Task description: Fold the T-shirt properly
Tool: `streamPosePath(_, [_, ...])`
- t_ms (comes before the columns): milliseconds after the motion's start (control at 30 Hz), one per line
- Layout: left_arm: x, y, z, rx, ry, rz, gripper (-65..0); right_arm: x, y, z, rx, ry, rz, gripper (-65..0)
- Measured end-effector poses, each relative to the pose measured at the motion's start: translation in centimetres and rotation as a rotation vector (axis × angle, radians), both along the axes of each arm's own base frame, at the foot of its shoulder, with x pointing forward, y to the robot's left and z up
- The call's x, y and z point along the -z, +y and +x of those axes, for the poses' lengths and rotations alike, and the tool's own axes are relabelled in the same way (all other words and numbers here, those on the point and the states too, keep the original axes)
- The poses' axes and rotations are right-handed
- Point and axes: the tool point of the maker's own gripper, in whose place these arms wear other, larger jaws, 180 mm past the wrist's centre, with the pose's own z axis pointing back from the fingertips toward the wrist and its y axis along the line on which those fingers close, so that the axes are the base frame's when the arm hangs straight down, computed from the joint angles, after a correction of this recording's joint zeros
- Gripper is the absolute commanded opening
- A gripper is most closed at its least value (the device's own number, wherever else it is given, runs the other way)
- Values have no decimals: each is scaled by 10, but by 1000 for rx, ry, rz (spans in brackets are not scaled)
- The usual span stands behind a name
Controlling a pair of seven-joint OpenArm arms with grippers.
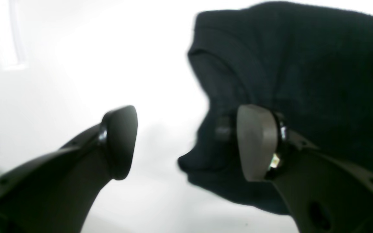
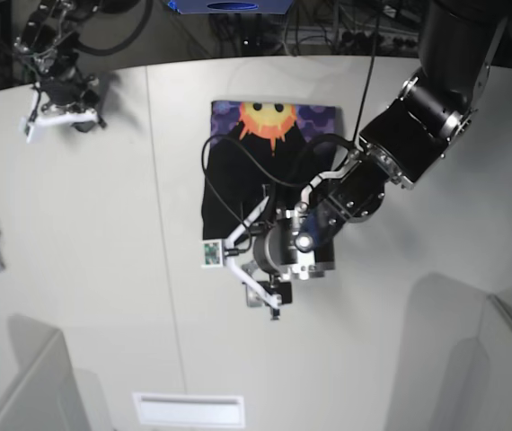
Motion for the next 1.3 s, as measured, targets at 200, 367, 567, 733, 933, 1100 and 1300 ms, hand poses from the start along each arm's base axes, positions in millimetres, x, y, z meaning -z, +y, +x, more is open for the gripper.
streamPosePath(200, [-33,33,-9,-123,-78,-136,-194,-39,-12,13,-51,-84,-91,-650])
streamPosePath(367, [-52,78,-21,-223,-150,-258,-285,-54,-27,11,-104,-85,-170,-650])
streamPosePath(567, [-32,131,-43,-376,-137,-412,-650,-70,-35,19,-245,-152,-272,-650])
streamPosePath(733, [-23,178,-61,-511,-150,-450,-650,-69,-42,-1,-263,-156,-325,-650])
streamPosePath(933, [-17,200,-97,-558,-170,-559,-650,-65,-48,-15,-400,-108,-482,-650])
streamPosePath(1100, [-12,214,-136,-578,-171,-628,-650,-52,-41,-29,-564,-26,-619,-650])
streamPosePath(1300, [0,229,-182,-620,-126,-662,-650,-36,-33,-56,-685,67,-685,-650])
